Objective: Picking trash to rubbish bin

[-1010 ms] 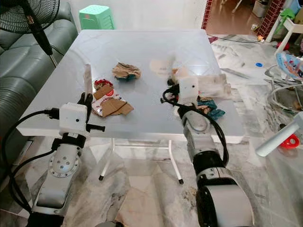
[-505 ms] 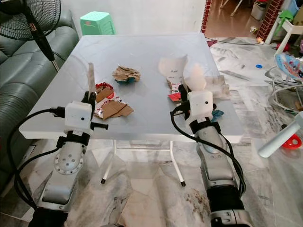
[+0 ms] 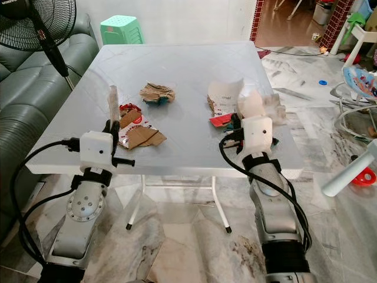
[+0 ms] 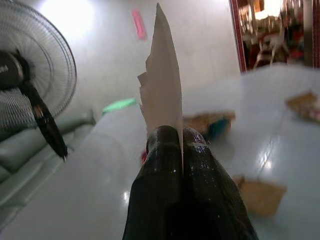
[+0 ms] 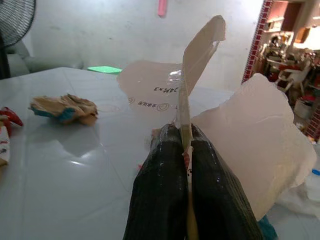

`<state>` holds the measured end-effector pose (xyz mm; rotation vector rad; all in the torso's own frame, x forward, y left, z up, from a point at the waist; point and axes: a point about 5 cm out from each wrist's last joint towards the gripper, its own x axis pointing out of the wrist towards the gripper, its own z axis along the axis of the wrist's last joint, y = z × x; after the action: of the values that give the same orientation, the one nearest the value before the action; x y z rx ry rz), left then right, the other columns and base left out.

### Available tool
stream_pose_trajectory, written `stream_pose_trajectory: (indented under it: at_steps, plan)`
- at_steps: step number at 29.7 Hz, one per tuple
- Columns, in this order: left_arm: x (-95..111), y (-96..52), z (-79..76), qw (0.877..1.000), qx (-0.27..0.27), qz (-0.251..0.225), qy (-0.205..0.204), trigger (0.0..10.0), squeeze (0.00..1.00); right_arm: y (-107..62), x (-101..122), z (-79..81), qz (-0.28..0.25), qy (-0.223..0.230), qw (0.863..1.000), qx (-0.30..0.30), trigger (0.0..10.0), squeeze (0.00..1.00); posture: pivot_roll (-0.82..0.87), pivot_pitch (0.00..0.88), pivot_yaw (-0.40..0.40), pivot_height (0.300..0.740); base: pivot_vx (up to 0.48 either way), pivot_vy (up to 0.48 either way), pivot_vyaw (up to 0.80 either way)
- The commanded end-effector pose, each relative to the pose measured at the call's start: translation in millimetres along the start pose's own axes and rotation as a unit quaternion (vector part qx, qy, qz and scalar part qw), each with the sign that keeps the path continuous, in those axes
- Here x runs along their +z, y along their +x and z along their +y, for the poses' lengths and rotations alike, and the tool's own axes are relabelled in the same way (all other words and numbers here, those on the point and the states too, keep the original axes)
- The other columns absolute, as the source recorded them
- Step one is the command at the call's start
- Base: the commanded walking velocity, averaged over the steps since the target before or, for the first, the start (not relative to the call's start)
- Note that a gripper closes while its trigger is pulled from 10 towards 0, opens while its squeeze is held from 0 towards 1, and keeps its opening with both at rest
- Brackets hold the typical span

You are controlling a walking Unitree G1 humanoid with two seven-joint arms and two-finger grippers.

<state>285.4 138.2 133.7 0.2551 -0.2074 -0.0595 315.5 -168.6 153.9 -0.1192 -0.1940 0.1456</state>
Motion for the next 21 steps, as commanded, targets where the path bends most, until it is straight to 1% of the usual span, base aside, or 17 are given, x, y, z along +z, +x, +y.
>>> stream_pose_trajectory:
  at_steps: [1, 2, 3, 4, 7, 8, 9, 11, 12, 15, 16, 17, 19, 21]
  plan:
    - [-8.5, -4.4, 3.0, 1.000, -0.006, 0.019, 0.002, 10.0, 0.00, -4.6, 3.1, -5.2, 0.000, -0.007, 1.000, -0.001, 4.0, 0.00, -0.03, 0.013, 0.045, 0.740, 0.000, 0.000, 0.00]
    - [-10.2, -6.2, 3.6, 1.000, -0.009, 0.022, 0.004, 10.0, 0.00, -7.1, 3.0, -6.9, 0.002, -0.012, 1.000, 0.003, 4.3, 0.00, -0.03, 0.013, 0.045, 0.740, 0.000, 0.000, 0.00]
    - [-12.8, -8.4, 5.1, 1.000, -0.011, 0.027, 0.006, 10.0, 0.00, -11.3, 3.0, -10.0, 0.006, -0.021, 1.000, 0.010, 7.3, 0.00, -0.03, 0.015, 0.047, 0.740, 0.000, 0.000, 0.00]
    - [-16.1, -11.0, 6.6, 0.999, -0.014, 0.033, 0.009, 10.0, 0.00, -18.2, 3.4, -16.9, 0.014, -0.034, 0.999, 0.019, 10.0, 0.00, -0.04, 0.017, 0.050, 0.740, 0.000, 0.000, 0.00]
    - [-17.9, -12.0, 7.3, 0.999, -0.013, 0.037, 0.008, 10.0, 0.00, -26.8, 4.5, -26.6, 0.022, -0.060, 0.997, 0.037, 10.0, 0.00, -0.04, 0.018, 0.051, 0.740, 0.000, 0.000, 0.00]
    - [-17.9, -12.0, 7.3, 0.999, -0.013, 0.037, 0.008, 10.0, 0.00, -26.8, 4.5, -26.6, 0.022, -0.060, 0.997, 0.037, 10.0, 0.00, -0.04, 0.018, 0.051, 0.740, 0.000, 0.000, 0.00]
    - [-17.4, -11.2, 6.7, 0.999, -0.015, 0.036, 0.007, 10.0, 0.00, -30.2, 6.4, -33.6, 0.030, -0.062, 0.997, 0.039, 10.0, 0.00, -0.04, 0.019, 0.055, 0.740, 0.000, 0.000, 0.00]
    - [-16.6, -9.7, 6.4, 0.999, -0.017, 0.033, 0.006, 10.0, 0.00, -31.5, 7.9, -36.8, 0.038, -0.053, 0.997, 0.038, 10.0, 0.00, -0.05, 0.016, 0.069, 0.740, 0.000, 0.000, 0.00]
    - [-16.1, -8.8, 6.0, 0.999, -0.020, 0.032, 0.006, 10.0, 0.00, -31.8, 8.3, -36.3, 0.041, -0.046, 0.997, 0.040, 10.0, 0.00, -0.05, 0.016, 0.073, 0.740, 0.000, 0.000, 0.00]
    - [-13.6, -5.5, -0.2, 0.999, -0.039, 0.024, 0.008, 10.0, 0.00, -35.1, 7.5, -23.7, 0.042, -0.042, 0.997, 0.053, 10.0, 0.00, -0.05, 0.016, 0.094, 0.740, 0.000, 0.000, 0.00]
    - [-13.6, -5.5, -0.2, 0.999, -0.039, 0.024, 0.008, 10.0, 0.00, -35.1, 7.5, -23.7, 0.042, -0.042, 0.997, 0.053, 10.0, 0.00, -0.05, 0.016, 0.094, 0.740, 0.000, 0.000, 0.00]
    - [-12.0, -4.0, -2.8, 0.999, -0.048, 0.018, 0.013, 10.0, 0.00, -34.3, 6.4, -19.0, 0.039, -0.036, 0.998, 0.041, 10.0, 0.00, -0.05, 0.012, 0.094, 0.740, 0.000, 0.000, 0.00]
    - [-9.6, -2.1, -2.1, 0.999, -0.045, 0.014, 0.011, 10.0, 0.00, -33.1, 6.5, -11.0, 0.032, -0.027, 0.999, 0.031, 10.0, 0.00, -0.05, 0.004, 0.088, 0.740, 0.000, 0.000, 0.00]
    - [-9.3, -1.9, -0.3, 0.999, -0.039, 0.015, 0.009, 10.0, 0.00, -33.2, 7.1, -9.0, 0.031, -0.021, 0.999, 0.022, 10.0, 0.00, -0.04, 0.000, 0.084, 0.740, 0.000, 0.000, 0.00]
